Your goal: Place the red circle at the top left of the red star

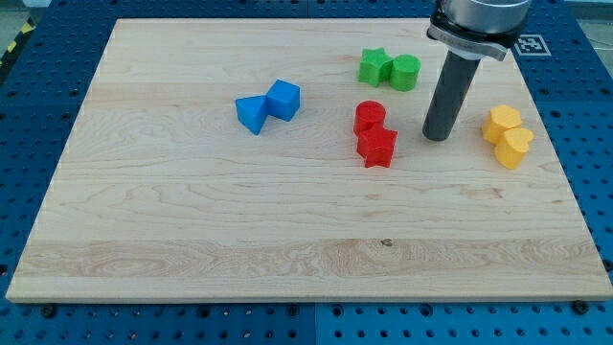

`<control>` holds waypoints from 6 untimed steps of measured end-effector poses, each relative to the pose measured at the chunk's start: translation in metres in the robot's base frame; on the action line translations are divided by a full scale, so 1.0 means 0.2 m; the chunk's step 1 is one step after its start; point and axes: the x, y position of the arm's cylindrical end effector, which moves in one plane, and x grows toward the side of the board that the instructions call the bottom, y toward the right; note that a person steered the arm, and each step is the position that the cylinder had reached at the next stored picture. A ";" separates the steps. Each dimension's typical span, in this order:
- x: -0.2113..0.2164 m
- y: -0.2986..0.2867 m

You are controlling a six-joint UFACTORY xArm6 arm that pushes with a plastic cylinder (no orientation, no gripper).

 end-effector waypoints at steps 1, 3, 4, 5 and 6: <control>0.00 0.00; 0.00 0.00; 0.00 -0.01; 0.00 -0.01; -0.01 -0.06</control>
